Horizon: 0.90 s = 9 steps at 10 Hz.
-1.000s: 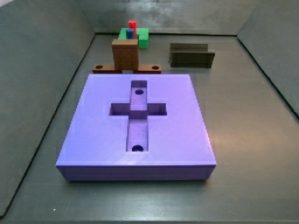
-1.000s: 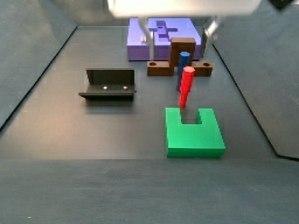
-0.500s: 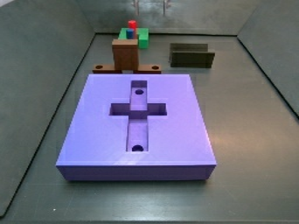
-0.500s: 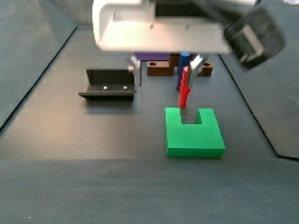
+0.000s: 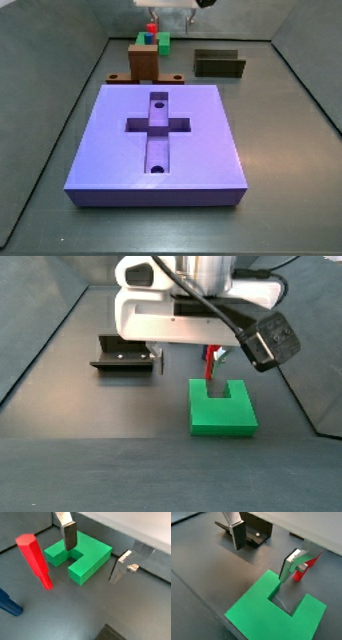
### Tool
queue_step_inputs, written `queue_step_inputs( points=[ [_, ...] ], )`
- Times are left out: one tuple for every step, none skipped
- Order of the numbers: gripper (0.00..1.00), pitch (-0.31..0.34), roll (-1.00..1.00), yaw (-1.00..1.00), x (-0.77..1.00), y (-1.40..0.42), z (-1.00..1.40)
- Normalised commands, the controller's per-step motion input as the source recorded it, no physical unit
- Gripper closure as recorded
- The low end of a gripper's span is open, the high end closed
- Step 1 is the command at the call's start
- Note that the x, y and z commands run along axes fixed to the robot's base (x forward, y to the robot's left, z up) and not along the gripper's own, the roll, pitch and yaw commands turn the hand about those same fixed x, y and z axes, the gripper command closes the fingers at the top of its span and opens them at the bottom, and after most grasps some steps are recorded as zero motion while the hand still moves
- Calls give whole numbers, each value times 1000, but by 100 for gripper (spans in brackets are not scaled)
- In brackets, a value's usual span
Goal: Pick up the green object. Move up. Place the green object on the fixture. Regrasp the green object. Move to above the board. Insert the green object.
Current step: Pick up the green object.
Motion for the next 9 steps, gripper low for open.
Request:
queue_step_inputs(
  points=[
    [0, -159, -130, -63, -149, 11, -271],
    [0, -189, -209, -43, -251, 60, -203],
    [0, -194, -294, -51, -189, 86, -240],
    [0, -223, -374, -71, -140, 151, -263],
    [0, -211, -313, -71, -20, 146, -337],
    [0, -176, -240, -46, 123, 74, -397],
    [0, -160, -106, -14, 91, 0, -434],
    [0, -83, 0, 0, 37, -17, -311],
    [0, -34, 17, 0, 86, -20, -286]
  ],
)
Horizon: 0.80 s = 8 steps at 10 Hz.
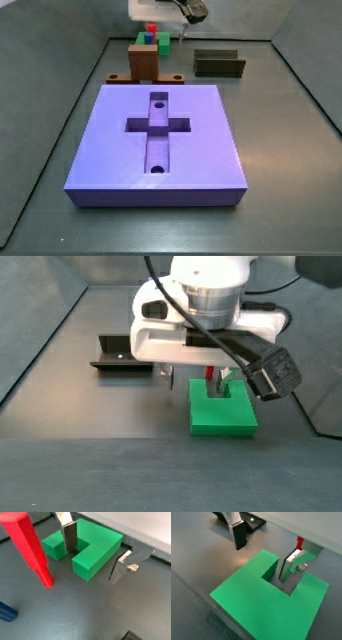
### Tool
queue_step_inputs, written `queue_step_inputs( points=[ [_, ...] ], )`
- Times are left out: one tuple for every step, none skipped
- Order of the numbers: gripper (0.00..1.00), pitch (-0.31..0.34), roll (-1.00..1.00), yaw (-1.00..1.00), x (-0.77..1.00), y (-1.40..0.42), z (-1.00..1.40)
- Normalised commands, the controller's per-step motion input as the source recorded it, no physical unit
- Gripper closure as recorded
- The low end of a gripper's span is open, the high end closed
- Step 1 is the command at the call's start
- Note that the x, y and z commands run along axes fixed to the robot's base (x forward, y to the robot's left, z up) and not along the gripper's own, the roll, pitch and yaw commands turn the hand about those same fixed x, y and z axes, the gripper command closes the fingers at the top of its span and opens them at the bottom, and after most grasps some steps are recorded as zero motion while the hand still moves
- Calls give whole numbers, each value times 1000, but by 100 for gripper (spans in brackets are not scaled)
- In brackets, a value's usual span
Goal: Pick up the green object. Move up. Place the green object on the fixture. Regrasp the green object. Move to above the board. Insert the green object.
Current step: Pick up the green object.
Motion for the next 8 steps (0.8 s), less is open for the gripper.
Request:
queue_step_inputs(
  points=[
    [0, -41, 43, 0, 0, -11, -277],
    [0, -44, 14, 0, 0, -23, -203],
    [0, 0, 0, 0, 0, 0, -69],
    [0, 0, -9, 0, 0, 0, 0],
    [0, 0, 0, 0, 0, 0, 0],
    [100, 0, 0, 0, 0, 0, 0],
    [100, 0, 0, 0, 0, 0, 0],
    [100, 0, 0, 0, 0, 0, 0]
  ],
)
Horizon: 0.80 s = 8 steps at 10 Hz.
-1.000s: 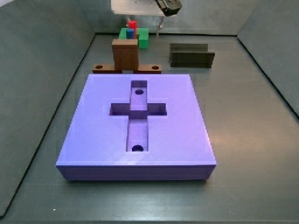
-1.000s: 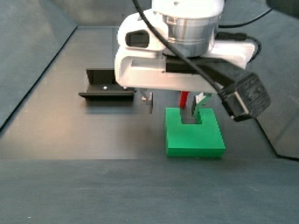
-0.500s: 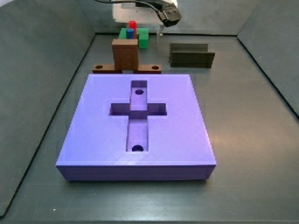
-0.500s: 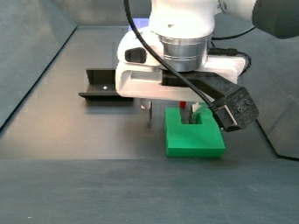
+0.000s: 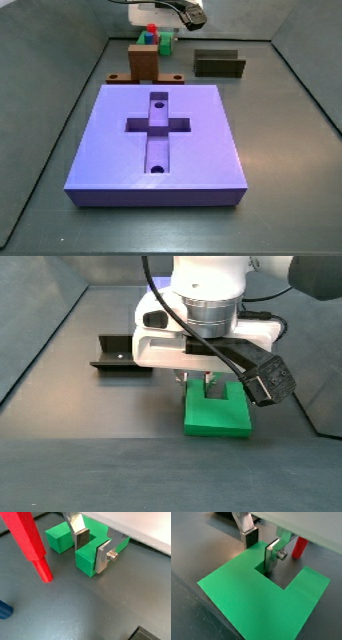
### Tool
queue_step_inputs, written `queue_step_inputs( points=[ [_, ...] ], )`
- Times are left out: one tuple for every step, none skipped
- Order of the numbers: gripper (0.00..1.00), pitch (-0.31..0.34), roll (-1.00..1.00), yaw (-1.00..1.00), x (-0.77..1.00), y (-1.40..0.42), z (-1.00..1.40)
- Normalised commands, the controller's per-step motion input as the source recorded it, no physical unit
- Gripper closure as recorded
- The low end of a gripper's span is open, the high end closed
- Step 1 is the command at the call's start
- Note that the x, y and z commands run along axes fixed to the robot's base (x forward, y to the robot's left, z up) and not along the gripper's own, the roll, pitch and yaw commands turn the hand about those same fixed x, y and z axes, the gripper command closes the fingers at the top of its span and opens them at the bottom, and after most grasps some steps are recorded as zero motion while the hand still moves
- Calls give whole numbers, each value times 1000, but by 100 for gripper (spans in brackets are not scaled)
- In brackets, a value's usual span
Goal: Pick up the green object. Move up. Place the green object on the fixture. Regrasp the green object. Move to above the board. Insert the green object.
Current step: Pick up the green object.
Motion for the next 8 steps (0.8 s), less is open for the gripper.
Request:
queue_step_inputs(
  points=[
    [100, 0, 0, 0, 0, 0, 0],
    [100, 0, 0, 0, 0, 0, 0],
    [100, 0, 0, 0, 0, 0, 0],
    [100, 0, 0, 0, 0, 0, 0],
    [100, 0, 0, 0, 0, 0, 0],
    [100, 0, 0, 0, 0, 0, 0],
    [100, 0, 0, 0, 0, 0, 0],
    [100, 0, 0, 0, 0, 0, 0]
  ],
)
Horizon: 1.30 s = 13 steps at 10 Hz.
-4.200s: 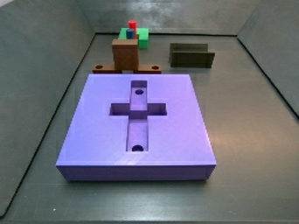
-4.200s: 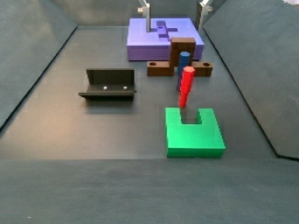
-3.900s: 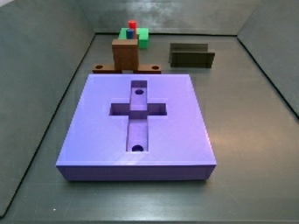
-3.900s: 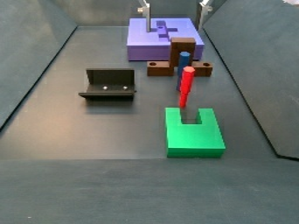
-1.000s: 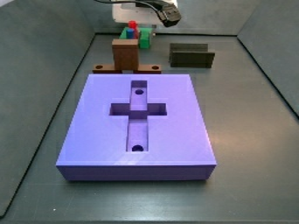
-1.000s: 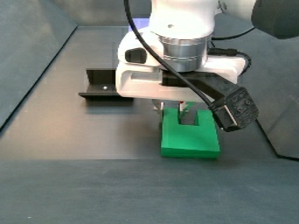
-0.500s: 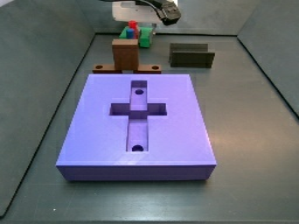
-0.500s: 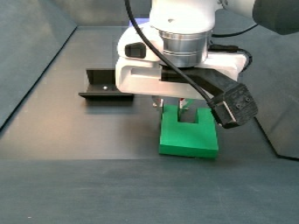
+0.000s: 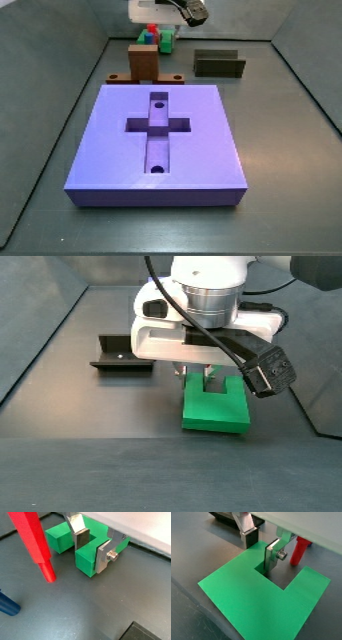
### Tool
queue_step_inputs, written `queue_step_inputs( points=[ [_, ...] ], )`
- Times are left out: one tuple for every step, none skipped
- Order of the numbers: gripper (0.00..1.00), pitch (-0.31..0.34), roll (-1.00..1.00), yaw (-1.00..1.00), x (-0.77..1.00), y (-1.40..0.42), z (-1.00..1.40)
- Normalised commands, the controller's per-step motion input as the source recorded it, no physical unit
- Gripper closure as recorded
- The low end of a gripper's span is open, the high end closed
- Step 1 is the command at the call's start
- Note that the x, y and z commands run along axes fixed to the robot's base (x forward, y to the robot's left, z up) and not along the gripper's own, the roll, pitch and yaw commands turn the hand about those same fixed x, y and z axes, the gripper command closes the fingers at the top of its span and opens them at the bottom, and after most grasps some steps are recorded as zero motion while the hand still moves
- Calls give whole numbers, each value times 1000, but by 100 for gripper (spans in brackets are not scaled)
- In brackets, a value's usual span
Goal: Pick up the green object. Move up. Place the green object on the fixture. Regrasp the green object. Move to above the board. Insert the green object.
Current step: Pick up the green object, then move up, then place the green object on the fixture.
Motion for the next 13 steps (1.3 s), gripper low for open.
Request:
queue_step_inputs(
  points=[
    [100, 0, 0, 0, 0, 0, 0],
    [100, 0, 0, 0, 0, 0, 0],
    [100, 0, 0, 0, 0, 0, 0],
    [100, 0, 0, 0, 0, 0, 0],
    [100, 0, 0, 0, 0, 0, 0],
    [100, 0, 0, 0, 0, 0, 833],
    [100, 8, 5, 40, 26, 68, 788],
    [100, 78, 10, 45, 6, 63, 562],
    [100, 107, 42, 31, 49, 17, 225],
    [100, 0, 0, -6, 46, -54, 0],
    [100, 406, -554, -100, 703, 103, 209],
    [100, 314, -937, -111, 737, 0, 471],
    [100, 286, -980, -114, 740, 0, 431]
  ],
)
